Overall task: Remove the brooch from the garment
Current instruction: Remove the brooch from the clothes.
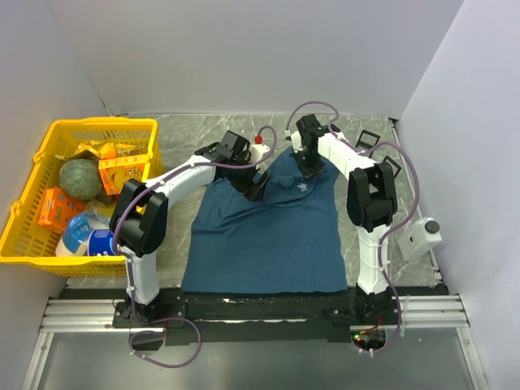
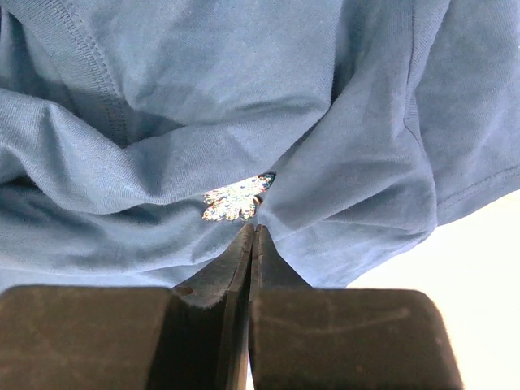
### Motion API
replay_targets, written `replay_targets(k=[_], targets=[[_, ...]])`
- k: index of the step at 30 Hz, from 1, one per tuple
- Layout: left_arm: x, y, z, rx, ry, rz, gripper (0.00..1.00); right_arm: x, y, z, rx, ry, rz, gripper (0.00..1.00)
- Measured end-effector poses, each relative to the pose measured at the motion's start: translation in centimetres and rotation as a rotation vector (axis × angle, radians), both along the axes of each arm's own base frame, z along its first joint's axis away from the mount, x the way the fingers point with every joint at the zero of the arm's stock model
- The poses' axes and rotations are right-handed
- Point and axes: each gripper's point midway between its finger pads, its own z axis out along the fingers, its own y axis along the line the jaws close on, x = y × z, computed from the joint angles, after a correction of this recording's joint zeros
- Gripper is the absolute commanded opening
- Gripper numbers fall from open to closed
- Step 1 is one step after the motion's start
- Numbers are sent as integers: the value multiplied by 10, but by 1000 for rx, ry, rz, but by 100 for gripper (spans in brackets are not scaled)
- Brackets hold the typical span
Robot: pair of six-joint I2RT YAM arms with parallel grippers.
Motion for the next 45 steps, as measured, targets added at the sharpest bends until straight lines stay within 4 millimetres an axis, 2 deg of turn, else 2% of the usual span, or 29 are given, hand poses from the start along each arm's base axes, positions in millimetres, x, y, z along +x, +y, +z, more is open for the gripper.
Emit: replay_targets(k=[2,3,9,15,20,27,32,36,42,45], targets=[[0,0,0,0,0,-1,96,0,-1,0,-4,-2,3,17],[0,0,0,0,0,-1,96,0,-1,0,-5,-2,3,25],[-4,1,-3,5,8,-2,96,1,2,-1,-20,-14,23,37],[-4,1,-3,5,8,-2,96,-2,16,-2,-41,-19,57,40],[-6,3,-3,4,7,-2,96,-4,27,-11,-46,-3,83,43],[-6,3,-2,2,4,-2,96,-8,25,-24,-67,33,82,50],[-6,3,-2,2,4,-2,96,-3,25,-19,-70,23,79,55],[-6,3,-1,2,3,-2,96,-2,25,-19,-74,20,78,55],[-6,3,-1,2,3,-2,96,-6,23,-33,-87,57,79,55],[-6,3,-1,2,3,-2,96,-5,23,-33,-91,58,78,54]])
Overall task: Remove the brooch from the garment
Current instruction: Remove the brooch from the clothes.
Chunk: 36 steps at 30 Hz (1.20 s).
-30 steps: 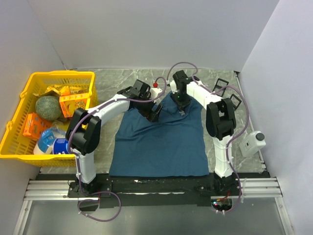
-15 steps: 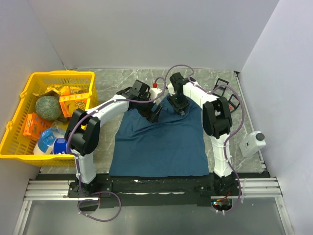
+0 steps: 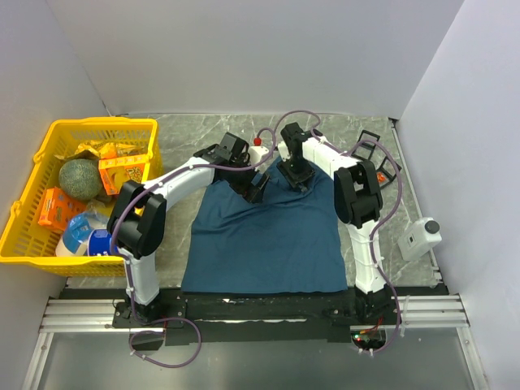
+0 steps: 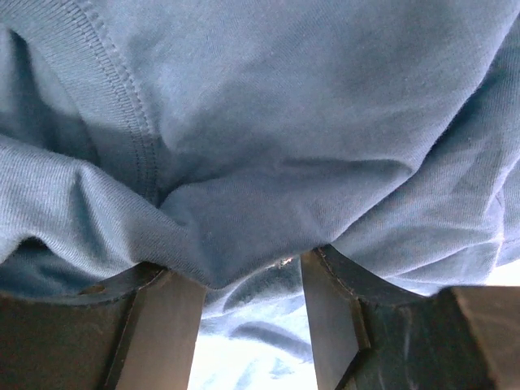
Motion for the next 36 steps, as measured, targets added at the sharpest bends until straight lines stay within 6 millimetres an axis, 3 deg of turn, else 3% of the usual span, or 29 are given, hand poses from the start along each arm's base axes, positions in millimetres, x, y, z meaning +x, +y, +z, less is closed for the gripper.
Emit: replay_targets(k=[9,28,36], targets=[[0,0,0,0,0,0,96,1,-3,0,-20,-6,-5,45],[-2,0,-1,-5,12,1,96,10,-18,6,-120,-65,-23,1],[-4,0,-3,-3,18,3,96,13,-23,13,-147,-91,-26,0]])
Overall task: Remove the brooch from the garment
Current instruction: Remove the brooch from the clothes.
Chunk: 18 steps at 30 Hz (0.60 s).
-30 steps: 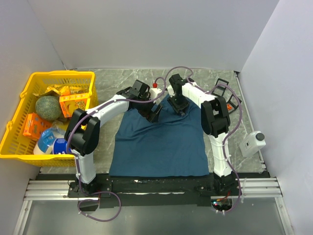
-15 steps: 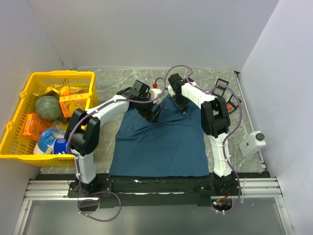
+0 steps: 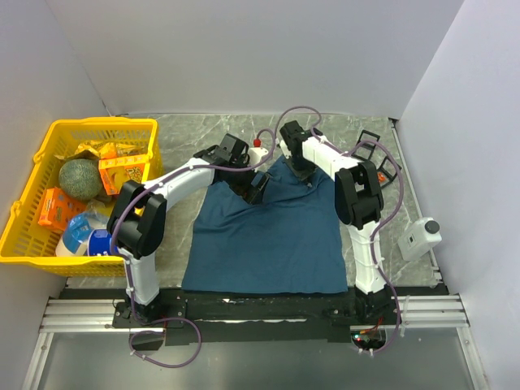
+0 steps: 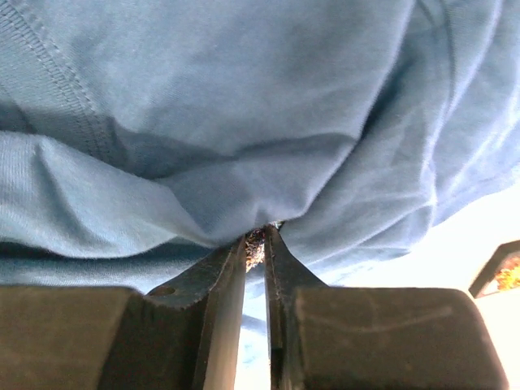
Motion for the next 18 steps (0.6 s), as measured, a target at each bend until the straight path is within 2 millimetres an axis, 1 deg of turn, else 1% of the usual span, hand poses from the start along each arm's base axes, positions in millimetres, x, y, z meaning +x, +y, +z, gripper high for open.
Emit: replay_targets(k=[5,10,12,18], targets=[[0,0,0,0,0,0,96,3,-4,9,-16,-23,5,0],[0,0,0,0,0,0,96,6,-6,29,-10,-64,4,0],[0,0,0,0,1,0,96,5,-6,36,-6,-72,7,0],[0,0,0,2,0,-2,96,0,-2,50,18,-51,24,0]])
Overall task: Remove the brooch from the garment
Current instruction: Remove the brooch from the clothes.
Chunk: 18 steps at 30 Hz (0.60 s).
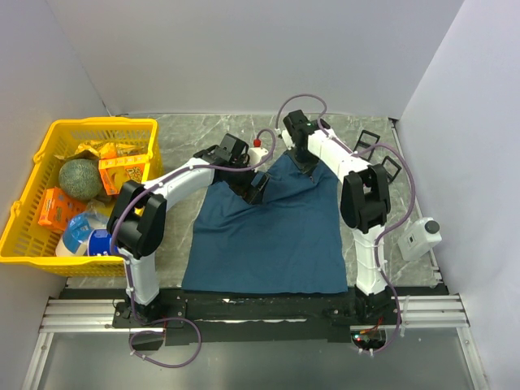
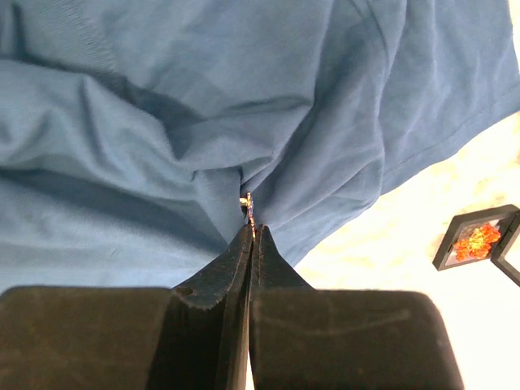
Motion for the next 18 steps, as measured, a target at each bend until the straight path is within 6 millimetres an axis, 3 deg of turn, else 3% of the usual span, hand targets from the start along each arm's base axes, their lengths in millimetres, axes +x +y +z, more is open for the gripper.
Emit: replay_targets(k=[8,18], targets=[[4,-5,13,-17,-27,-29,96,-23,28,16,168,83,74,0],[15,-11,57,-76,-122,-63,96,-42,67,68,429,15,229,0]])
